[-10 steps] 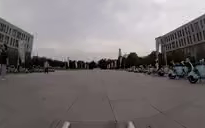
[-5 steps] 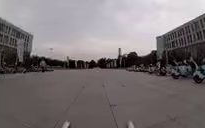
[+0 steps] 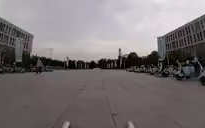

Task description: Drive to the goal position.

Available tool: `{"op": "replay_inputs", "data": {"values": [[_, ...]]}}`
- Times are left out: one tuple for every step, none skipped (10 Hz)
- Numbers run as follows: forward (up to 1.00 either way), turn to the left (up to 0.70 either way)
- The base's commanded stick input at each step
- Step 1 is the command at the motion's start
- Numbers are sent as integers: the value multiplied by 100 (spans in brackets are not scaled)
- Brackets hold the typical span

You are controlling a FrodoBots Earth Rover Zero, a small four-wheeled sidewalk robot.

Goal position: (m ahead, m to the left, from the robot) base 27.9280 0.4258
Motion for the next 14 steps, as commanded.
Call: {"op": "replay_inputs", "data": {"values": [[60,0],[60,0],[60,0],[60,0],[60,0],[60,0],[60,0],[60,0],[60,0],[60,0],[60,0],[60,0],[60,0],[60,0]]}}
